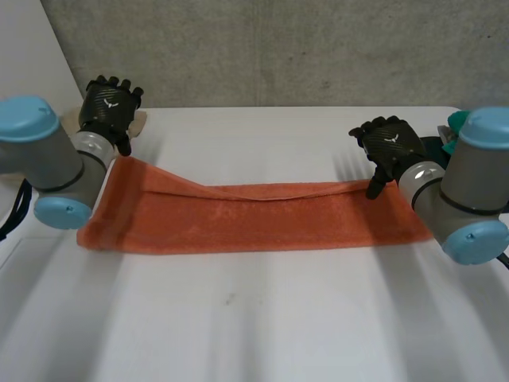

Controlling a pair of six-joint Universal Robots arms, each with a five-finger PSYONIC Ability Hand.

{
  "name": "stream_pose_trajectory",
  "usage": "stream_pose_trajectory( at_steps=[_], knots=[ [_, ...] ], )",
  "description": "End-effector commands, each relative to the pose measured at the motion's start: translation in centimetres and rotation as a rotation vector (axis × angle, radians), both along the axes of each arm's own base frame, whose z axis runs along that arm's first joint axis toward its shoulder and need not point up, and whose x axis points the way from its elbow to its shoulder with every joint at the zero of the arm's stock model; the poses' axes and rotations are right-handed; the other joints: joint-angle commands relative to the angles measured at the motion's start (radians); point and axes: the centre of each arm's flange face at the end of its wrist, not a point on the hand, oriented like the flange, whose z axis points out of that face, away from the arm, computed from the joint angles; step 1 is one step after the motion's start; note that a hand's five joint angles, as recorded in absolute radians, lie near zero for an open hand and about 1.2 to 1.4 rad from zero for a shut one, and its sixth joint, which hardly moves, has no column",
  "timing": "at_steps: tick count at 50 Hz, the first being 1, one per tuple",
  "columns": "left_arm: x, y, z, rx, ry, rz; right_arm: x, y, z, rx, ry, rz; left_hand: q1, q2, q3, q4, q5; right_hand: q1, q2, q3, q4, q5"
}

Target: Fold the laundry.

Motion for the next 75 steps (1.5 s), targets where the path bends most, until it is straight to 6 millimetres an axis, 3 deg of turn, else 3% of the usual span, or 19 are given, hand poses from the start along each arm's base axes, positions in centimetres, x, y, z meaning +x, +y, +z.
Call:
stream_pose_trajectory(
  at_steps=[1, 6, 10, 17, 25, 30, 34, 38, 44, 47, 48, 51, 55, 56, 59, 60, 63, 67, 75],
  knots=[
    [0.2, 1.7, 1.3, 0.141, -0.025, -0.059, -0.3, 1.9, 2.7, 0.146, 0.03, -0.009, -0.036, -0.033, -0.035, -0.032, -0.05, 0.098, 0.109, 0.095, 0.093, 0.092],
    [0.1, 2.2, 1.5, 0.253, -0.047, -0.109, -0.4, 3.7, 3.7, 0.219, 0.047, 0.005, 0.033, 0.035, 0.033, 0.036, 0.018, 0.112, 0.124, 0.11, 0.108, 0.107],
    [-0.1, 1.9, 0.4, 0.345, -0.077, -0.132, -0.2, 5.0, 3.9, 0.242, 0.055, 0.018, 0.056, 0.059, 0.057, 0.06, 0.042, 0.112, 0.124, 0.11, 0.108, 0.107],
    [-0.3, 0.5, -2.5, 0.443, -0.124, -0.134, -0.7, 6.1, 2.7, 0.265, 0.071, 0.019, 0.1, 0.103, 0.101, 0.104, 0.086, 0.104, 0.115, 0.101, 0.099, 0.098],
    [-1.2, -0.9, -4.8, 0.43, -0.155, -0.149, -1.9, 6.0, 0.8, 0.273, 0.106, -0.001, 0.124, 0.126, 0.124, 0.127, 0.109, 0.095, 0.107, 0.092, 0.09, 0.089],
    [-1.7, -1.4, -5.6, 0.407, -0.179, -0.146, -2.9, 5.7, -0.1, 0.276, 0.137, -0.017, 0.302, 0.305, 0.303, 0.306, 0.288, 0.092, 0.104, 0.089, 0.087, 0.086],
    [-2.0, -1.9, -6.3, 0.374, -0.207, -0.148, -3.5, 5.3, -0.2, 0.275, 0.143, -0.03, 0.601, 0.604, 0.602, 0.605, 0.587, 0.092, 0.104, 0.089, 0.087, 0.086],
    [-2.0, -2.1, -6.8, 0.35, -0.258, -0.145, -3.7, 5.1, -0.1, 0.272, 0.141, -0.039, 0.766, 0.769, 0.767, 0.77, 0.752, 0.095, 0.107, 0.092, 0.09, 0.089],
    [-2.1, -2.2, -7.2, 0.333, -0.306, -0.138, -4.2, 5.0, 0.4, 0.266, 0.135, -0.053, 0.79, 0.792, 0.791, 0.794, 0.776, 0.095, 0.107, 0.092, 0.09, 0.089],
    [-2.0, -2.2, -7.0, 0.329, -0.314, -0.135, -4.2, 5.0, 0.8, 0.253, 0.127, -0.055, 1.185, 1.187, 1.186, 1.188, 1.171, 0.095, 0.107, 0.092, 0.09, 0.089],
    [-2.0, -2.2, -6.9, 0.327, -0.316, -0.132, -4.1, 4.9, 0.9, 0.25, 0.124, -0.054, 1.186, 1.189, 1.187, 1.19, 1.172, 0.095, 0.107, 0.092, 0.09, 0.089],
    [-2.1, -2.1, -5.4, 0.303, -0.32, -0.122, -3.9, 4.8, 1.1, 0.24, 0.121, -0.05, 1.186, 1.189, 1.187, 1.19, 1.172, 0.095, 0.107, 0.092, 0.09, 0.089],
    [-2.2, -0.7, -0.5, 0.267, -0.292, -0.11, -3.4, 4.3, 1.5, 0.216, 0.109, -0.043, 1.186, 1.189, 1.187, 1.19, 1.172, 0.083, 0.095, 0.08, 0.078, 0.077],
    [-2.3, 0.2, 2.0, 0.244, -0.261, -0.113, -3.1, 3.9, 1.7, 0.203, 0.096, -0.037, 1.186, 1.189, 1.187, 1.19, 1.172, 0.063, 0.074, 0.06, 0.058, 0.057],
    [-2.6, 2.1, 5.7, 0.196, -0.209, -0.128, -2.6, 3.0, 1.6, 0.182, 0.074, -0.031, 1.186, 1.189, 1.187, 1.19, 1.172, -0.005, 0.007, -0.008, -0.009, -0.01],
    [-2.7, 3.4, 7.9, 0.159, -0.182, -0.139, -2.1, 2.2, 1.6, 0.163, 0.053, -0.021, 1.186, 1.189, 1.187, 1.19, 1.172, -0.049, -0.037, -0.052, -0.054, -0.055],
    [-2.8, 6.2, 11.2, 0.09, -0.148, -0.171, -1.0, 1.0, 1.2, 0.138, 0.03, 0.013, 1.186, 1.189, 1.187, 1.19, 1.172, -0.049, -0.037, -0.052, -0.054, -0.055],
    [-2.7, 9.5, 13.9, 0.0, -0.14, -0.2, 0.7, -0.5, -0.1, 0.128, 0.018, 0.061, 1.186, 1.189, 1.187, 1.19, 1.172, -0.049, -0.037, -0.052, -0.054, -0.055],
    [-1.6, 15.0, 16.4, -0.11, -0.123, -0.224, 3.0, -3.1, -2.5, 0.098, 0.012, 0.098, 1.186, 1.189, 1.187, 1.19, 1.172, -0.049, -0.037, -0.052, -0.054, -0.055]
  ],
)
